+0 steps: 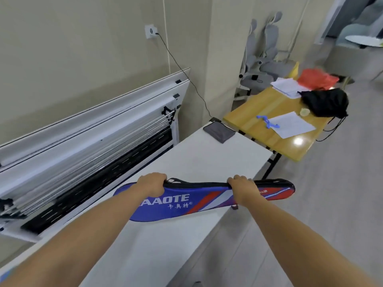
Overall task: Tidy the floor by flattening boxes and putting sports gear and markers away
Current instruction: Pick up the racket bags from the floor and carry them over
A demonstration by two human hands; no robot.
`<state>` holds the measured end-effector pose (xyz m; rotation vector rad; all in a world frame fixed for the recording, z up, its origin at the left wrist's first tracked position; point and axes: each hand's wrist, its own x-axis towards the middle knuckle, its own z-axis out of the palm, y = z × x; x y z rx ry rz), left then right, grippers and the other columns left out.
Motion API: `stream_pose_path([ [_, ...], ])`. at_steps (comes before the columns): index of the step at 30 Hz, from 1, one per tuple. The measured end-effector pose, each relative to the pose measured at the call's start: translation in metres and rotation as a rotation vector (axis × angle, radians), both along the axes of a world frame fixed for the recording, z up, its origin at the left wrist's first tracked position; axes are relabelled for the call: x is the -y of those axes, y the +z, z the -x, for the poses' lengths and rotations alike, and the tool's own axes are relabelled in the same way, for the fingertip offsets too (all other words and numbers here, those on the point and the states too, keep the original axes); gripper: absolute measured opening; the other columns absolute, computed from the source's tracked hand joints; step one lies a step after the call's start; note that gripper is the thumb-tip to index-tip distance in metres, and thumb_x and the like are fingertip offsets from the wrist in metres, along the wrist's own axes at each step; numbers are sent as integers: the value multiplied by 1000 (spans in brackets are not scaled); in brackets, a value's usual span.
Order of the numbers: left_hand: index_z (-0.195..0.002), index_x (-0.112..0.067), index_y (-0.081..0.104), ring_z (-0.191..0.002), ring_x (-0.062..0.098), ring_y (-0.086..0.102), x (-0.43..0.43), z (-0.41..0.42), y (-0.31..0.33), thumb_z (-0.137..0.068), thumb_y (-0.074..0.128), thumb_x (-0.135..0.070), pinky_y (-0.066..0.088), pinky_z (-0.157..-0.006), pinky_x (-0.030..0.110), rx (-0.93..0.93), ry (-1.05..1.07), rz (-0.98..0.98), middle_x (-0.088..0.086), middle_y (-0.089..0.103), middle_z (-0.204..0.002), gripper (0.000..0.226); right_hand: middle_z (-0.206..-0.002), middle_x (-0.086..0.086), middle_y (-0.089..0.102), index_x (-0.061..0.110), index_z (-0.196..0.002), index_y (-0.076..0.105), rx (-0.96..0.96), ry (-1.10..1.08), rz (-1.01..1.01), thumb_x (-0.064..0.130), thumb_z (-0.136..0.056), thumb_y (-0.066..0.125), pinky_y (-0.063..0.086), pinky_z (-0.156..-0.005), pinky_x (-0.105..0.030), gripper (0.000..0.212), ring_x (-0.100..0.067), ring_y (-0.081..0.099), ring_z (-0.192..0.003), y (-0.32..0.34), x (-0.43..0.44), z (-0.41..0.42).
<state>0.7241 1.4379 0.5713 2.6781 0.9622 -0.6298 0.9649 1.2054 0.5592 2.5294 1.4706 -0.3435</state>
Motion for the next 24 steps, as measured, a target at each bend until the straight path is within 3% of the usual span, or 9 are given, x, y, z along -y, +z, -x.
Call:
stream_pose_path([
  [7,-121,-19,55,-103,23,57,-51,-51,-13,-87,48,-12,47,-72,33,-48,168,43,3,60,-119,36,-120,-6,53,21,-129,45,-21,248,54,14,-84,54,40,-94,-40,46,-27,51,-112,-14,-112,-103],
  [11,-113,-21,59,-100,23,59,-70,-69,-27,-83,48,-13,53,-76,38,-60,323,47,3,63,-114,33,-117,-8,51,19,-126,49,-45,402,77,8,-85,50,42,-92,-40,43,-28,50,-110,-36,-176,-144],
  [15,-115,-22,58,-99,24,57,-66,-89,-26,-87,45,-10,43,-69,35,-137,507,63,2,62,-112,33,-119,-9,51,19,-132,46,-61,583,116,1,-85,48,44,-91,-39,50,-29,51,-109,-44,-224,-176],
  [24,-113,-23,56,-105,24,57,-66,-113,-23,-86,44,-5,41,-87,40,-232,773,-1,0,61,-112,35,-120,-7,53,21,-134,44,-137,785,176,2,-86,44,43,-92,-39,51,-28,54,-109,-72,-308,-197],
])
